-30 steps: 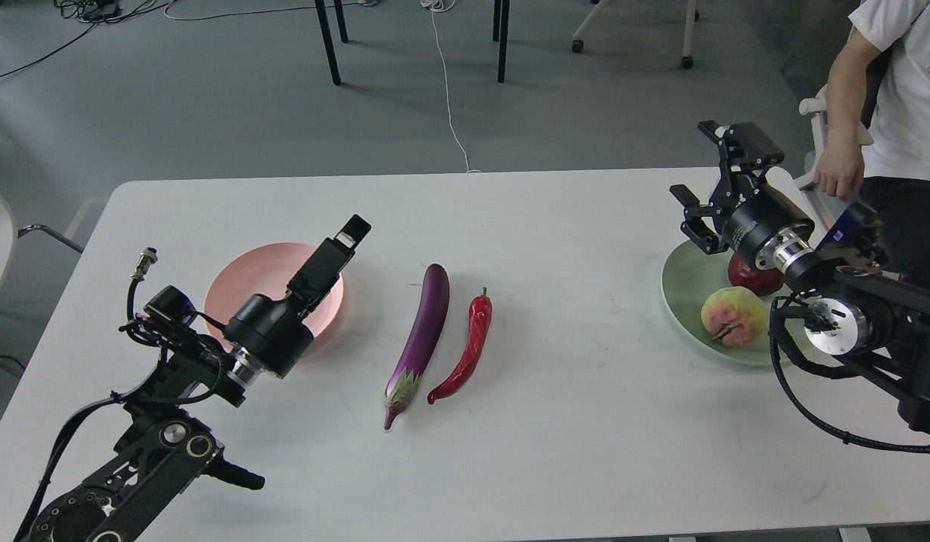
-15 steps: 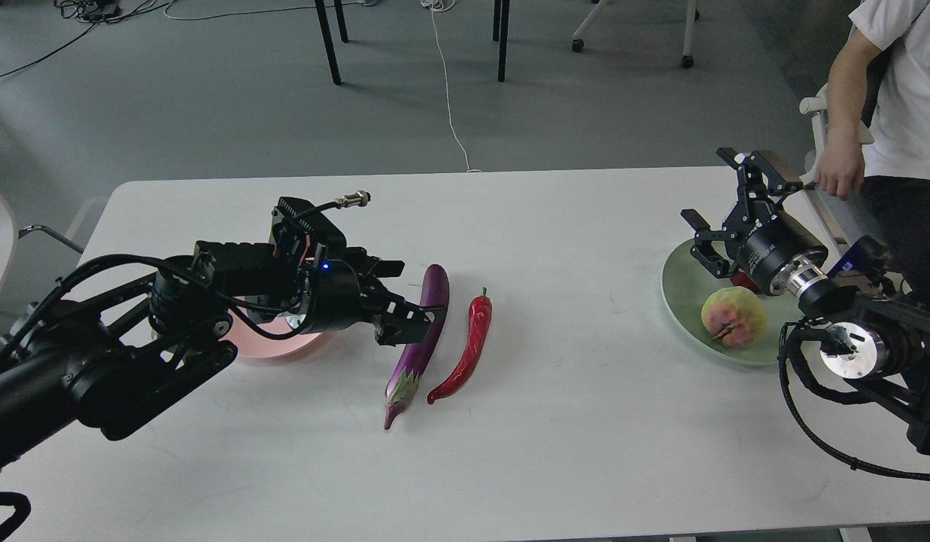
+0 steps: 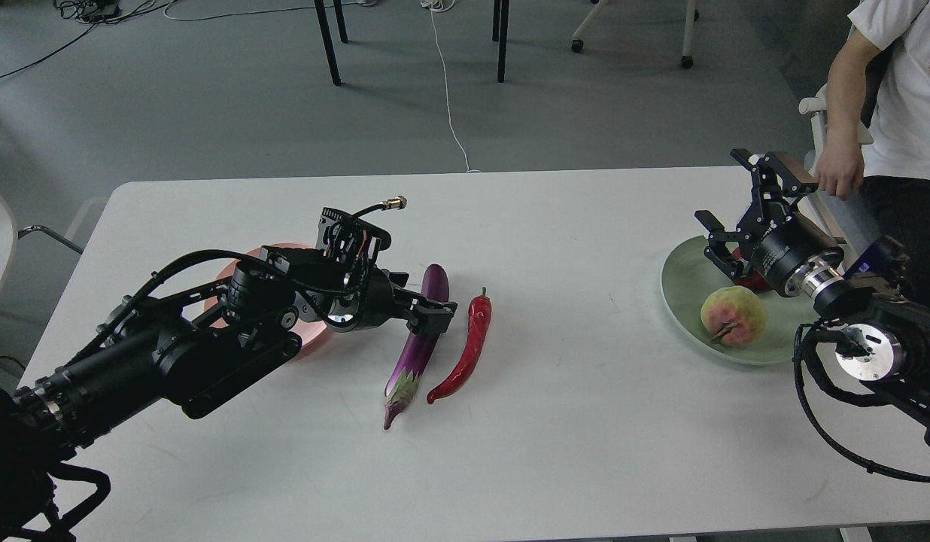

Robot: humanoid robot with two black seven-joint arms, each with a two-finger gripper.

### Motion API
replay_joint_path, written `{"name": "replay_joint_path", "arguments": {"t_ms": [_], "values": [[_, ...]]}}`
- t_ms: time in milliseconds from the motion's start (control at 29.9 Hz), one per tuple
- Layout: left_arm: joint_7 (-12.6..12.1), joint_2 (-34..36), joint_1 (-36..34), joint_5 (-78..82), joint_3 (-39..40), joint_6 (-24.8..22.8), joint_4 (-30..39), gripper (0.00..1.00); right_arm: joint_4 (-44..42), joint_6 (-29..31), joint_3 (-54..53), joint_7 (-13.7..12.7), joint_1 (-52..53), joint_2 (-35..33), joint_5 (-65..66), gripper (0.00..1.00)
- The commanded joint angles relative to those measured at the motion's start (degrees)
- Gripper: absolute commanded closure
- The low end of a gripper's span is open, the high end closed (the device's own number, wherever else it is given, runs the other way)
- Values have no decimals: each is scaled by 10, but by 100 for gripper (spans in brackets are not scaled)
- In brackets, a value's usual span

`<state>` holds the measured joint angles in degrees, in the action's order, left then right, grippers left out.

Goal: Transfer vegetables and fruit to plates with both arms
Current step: 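Reach the left gripper to the purple eggplant and grasp it, then lift the eggplant onto the pink plate and release it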

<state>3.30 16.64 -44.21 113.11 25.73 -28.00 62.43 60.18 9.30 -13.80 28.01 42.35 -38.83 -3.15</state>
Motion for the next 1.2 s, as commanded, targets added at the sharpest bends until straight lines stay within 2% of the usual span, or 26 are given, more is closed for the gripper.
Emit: {"name": "replay_joint_path", "arguments": {"t_ms": [0, 434, 601, 634, 768, 801, 835, 968, 1169], "values": [[-7, -7, 1, 1, -6, 0, 0, 2, -1, 0, 0, 0, -1, 0, 2, 2], [-5, -10, 21, 21, -6, 0, -9, 6, -1, 0, 1, 0, -5, 2, 14, 2], [-3, -11, 21, 20, -6, 0, -9, 14, -1, 0, 3, 0, -10, 2, 32, 2], [-1, -11, 22, 20, -6, 0, -9, 27, -1, 0, 2, 0, -15, 2, 33, 2], [-1, -12, 21, 21, -6, 0, -5, 64, -1, 0, 2, 0, -17, 1, 33, 2], [-4, -13, 20, 21, -6, 0, -3, 78, -1, 0, 2, 0, -17, 1, 33, 2], [-4, -13, 19, 21, -6, 0, -3, 83, -1, 0, 2, 0, -17, 1, 33, 2], [-5, -15, 13, 20, -4, 0, 1, 92, -1, 0, 2, 0, -20, 1, 33, 2], [-4, -15, -3, 14, 3, 0, 20, 91, -2, 0, 2, 0, -21, 1, 34, 2]]}}
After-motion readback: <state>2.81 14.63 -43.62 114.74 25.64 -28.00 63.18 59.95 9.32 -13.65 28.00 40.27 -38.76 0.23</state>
